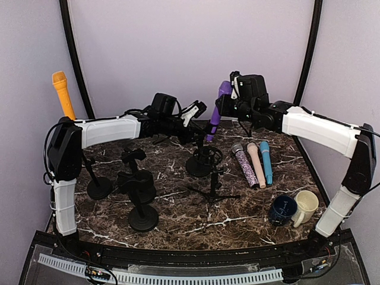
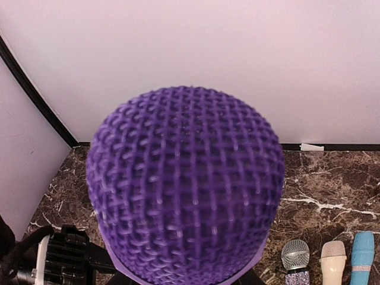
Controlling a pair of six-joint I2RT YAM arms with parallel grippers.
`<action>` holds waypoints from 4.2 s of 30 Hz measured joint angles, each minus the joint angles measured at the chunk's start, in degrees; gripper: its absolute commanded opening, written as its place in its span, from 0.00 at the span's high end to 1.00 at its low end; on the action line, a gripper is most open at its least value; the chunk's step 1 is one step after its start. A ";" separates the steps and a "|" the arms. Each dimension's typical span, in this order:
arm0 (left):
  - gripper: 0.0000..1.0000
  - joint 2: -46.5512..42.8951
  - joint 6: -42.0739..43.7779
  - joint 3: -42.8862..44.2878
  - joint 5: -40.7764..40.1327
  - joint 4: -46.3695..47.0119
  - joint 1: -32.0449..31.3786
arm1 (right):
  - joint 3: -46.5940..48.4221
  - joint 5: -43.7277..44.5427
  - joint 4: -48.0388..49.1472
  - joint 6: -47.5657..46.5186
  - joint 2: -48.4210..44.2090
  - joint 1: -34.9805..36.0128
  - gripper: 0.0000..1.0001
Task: Remove the microphone from the stand
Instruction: Remove the microphone from the microphone stand, then place the microphone at the corner of the board, then pick up the microphone stand with the microphone from the corner of the board.
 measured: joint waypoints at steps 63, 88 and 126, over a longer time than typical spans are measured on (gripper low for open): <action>0.26 -24.02 -9.64 -6.51 -5.42 -12.87 9.14 | -6.95 0.57 -35.71 -5.84 -14.58 -32.50 1.00; 0.25 -52.63 -21.27 -43.87 -10.84 -4.35 18.14 | -9.90 -17.64 -30.21 -7.58 7.19 -34.64 0.88; 0.19 -70.03 -36.92 -45.31 -22.77 -30.36 18.14 | -12.02 -22.73 -20.41 -4.31 12.46 -36.26 0.30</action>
